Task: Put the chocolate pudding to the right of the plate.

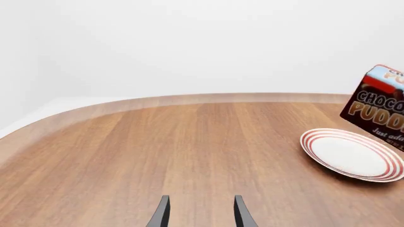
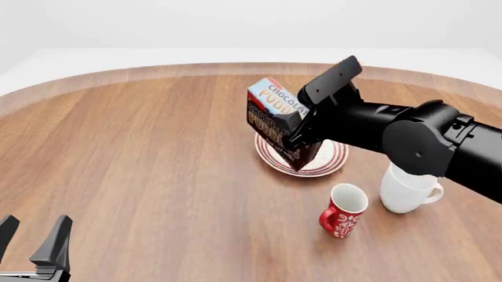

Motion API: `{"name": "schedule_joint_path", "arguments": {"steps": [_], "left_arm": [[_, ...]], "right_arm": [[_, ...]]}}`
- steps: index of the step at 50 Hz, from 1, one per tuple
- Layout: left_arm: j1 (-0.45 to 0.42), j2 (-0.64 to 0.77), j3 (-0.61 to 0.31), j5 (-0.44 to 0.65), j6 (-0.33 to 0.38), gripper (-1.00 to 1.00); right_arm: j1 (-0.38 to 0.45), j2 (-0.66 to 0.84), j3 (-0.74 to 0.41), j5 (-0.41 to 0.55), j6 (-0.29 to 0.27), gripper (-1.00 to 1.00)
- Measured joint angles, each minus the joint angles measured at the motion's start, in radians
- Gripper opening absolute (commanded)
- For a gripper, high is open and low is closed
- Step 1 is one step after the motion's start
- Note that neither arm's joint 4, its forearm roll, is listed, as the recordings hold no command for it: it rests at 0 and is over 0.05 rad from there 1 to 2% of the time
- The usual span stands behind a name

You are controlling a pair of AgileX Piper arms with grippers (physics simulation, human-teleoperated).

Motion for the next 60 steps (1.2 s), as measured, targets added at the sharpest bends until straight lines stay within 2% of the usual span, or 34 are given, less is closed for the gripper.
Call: {"name": "schedule_joint_path", "arguments": {"steps": [11,27,36,45,60], "left_arm": [[0.0,0.0,0.0,0.0,0.0,1.0],[0.0,0.0,0.0,0.0,0.0,1.0],[0.0,0.0,0.0,0.0,0.0,1.0],[0.0,0.0,0.0,0.0,0.0,1.0],[0.0,0.0,0.0,0.0,0.0,1.0]], "right_arm": [[-0.115,0.036,-0.109,0.019,-0.006,-1.0],[-0.325,0.137,-0.212,-0.011,0.011,-1.0],[-0.432,0.183,-0.217,-0.047,0.016,-1.0],[-0.529,0.239,-0.198,-0.097,-0.002,-1.0],[-0.621,0.343,-0.165,-0.18,-0.036,-1.0]]}}
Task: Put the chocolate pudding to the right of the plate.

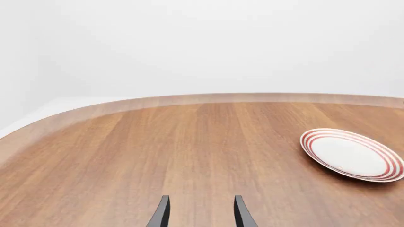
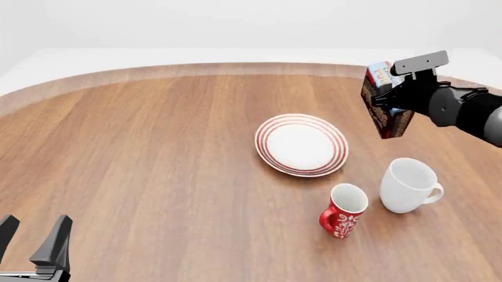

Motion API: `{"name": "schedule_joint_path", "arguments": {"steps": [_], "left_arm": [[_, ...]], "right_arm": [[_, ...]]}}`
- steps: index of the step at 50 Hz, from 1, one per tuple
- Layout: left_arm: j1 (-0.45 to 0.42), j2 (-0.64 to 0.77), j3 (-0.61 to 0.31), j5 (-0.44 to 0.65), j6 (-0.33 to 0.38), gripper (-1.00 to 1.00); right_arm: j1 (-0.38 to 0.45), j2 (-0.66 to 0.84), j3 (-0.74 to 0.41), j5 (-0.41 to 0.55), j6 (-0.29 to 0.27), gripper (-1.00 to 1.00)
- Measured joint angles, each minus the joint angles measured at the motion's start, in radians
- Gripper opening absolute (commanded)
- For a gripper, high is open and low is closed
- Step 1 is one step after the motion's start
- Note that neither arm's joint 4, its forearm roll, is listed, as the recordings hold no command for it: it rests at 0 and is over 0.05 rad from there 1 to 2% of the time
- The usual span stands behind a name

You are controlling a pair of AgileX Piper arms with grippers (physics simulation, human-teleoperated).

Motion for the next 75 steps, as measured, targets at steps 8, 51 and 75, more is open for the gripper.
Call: {"name": "schedule_joint_path", "arguments": {"steps": [8,51,75], "left_arm": [[0.0,0.0,0.0,0.0,0.0,1.0],[0.0,0.0,0.0,0.0,0.0,1.0],[0.0,0.0,0.0,0.0,0.0,1.0]], "right_arm": [[-0.024,0.042,0.019,-0.036,-0.016,-1.0],[-0.069,0.156,0.056,-0.111,-0.042,-1.0],[-0.08,0.168,0.065,-0.119,-0.047,1.0]]}}
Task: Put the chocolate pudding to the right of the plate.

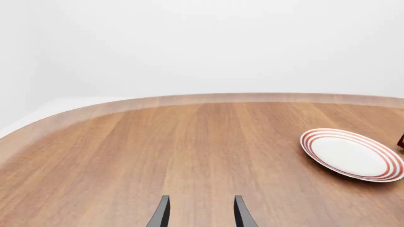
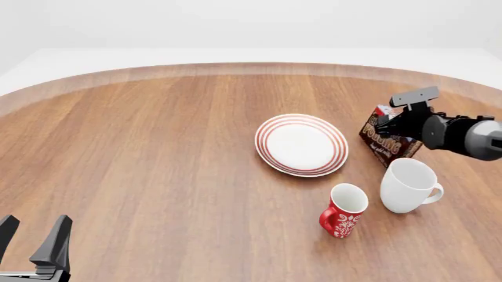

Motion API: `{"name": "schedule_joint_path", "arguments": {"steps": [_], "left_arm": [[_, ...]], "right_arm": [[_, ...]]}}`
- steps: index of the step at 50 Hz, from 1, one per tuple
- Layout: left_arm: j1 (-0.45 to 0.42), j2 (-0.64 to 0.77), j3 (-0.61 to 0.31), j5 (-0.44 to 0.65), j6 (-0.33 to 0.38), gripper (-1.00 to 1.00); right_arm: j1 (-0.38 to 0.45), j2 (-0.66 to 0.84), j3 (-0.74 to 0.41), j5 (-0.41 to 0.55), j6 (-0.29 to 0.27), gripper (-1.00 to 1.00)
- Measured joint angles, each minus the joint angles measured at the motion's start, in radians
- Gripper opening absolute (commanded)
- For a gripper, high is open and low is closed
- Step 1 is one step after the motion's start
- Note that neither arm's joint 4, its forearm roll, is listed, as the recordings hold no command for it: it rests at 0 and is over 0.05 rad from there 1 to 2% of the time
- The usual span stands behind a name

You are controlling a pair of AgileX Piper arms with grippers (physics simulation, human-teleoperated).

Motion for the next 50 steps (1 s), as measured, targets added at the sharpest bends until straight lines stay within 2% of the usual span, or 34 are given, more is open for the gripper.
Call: {"name": "schedule_joint_path", "arguments": {"steps": [17,25,33,38,44,50], "left_arm": [[0.0,0.0,0.0,0.0,0.0,1.0],[0.0,0.0,0.0,0.0,0.0,1.0],[0.0,0.0,0.0,0.0,0.0,1.0],[0.0,0.0,0.0,0.0,0.0,1.0],[0.0,0.0,0.0,0.0,0.0,1.0],[0.0,0.0,0.0,0.0,0.0,1.0]], "right_arm": [[0.019,-0.118,0.022,0.01,-0.001,1.0],[0.054,-0.248,0.029,0.032,0.018,1.0],[0.111,-0.604,0.139,0.073,0.081,1.0],[0.136,-0.87,0.194,0.147,0.133,1.0],[0.139,-1.135,0.211,0.254,0.187,1.0],[0.11,-1.324,0.225,0.315,0.239,1.0]]}}
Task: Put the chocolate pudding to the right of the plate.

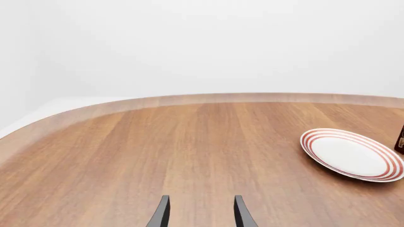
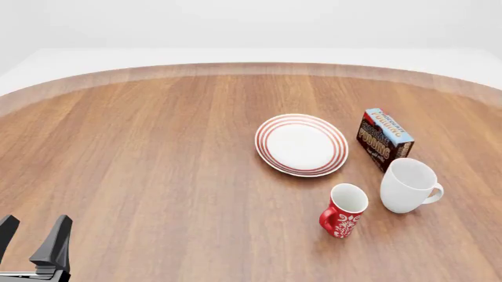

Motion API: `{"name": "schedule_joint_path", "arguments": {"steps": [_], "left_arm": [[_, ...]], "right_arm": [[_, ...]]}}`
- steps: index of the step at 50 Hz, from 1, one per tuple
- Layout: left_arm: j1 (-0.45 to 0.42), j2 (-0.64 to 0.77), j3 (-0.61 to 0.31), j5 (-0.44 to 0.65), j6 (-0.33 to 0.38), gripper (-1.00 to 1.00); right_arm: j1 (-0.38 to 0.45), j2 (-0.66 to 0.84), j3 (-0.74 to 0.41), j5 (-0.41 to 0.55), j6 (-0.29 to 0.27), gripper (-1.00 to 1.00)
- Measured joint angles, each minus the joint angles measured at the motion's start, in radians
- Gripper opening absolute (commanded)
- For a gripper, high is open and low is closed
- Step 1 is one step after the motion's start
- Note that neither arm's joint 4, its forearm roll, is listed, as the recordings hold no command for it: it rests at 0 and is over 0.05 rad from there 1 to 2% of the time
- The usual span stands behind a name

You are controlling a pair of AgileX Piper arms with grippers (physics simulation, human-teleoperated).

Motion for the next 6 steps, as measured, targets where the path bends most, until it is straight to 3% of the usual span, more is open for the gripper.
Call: {"name": "schedule_joint_path", "arguments": {"steps": [6], "left_arm": [[0.0,0.0,0.0,0.0,0.0,1.0]], "right_arm": [[-0.02,-0.102,0.015,0.027,0.034,1.0]]}}
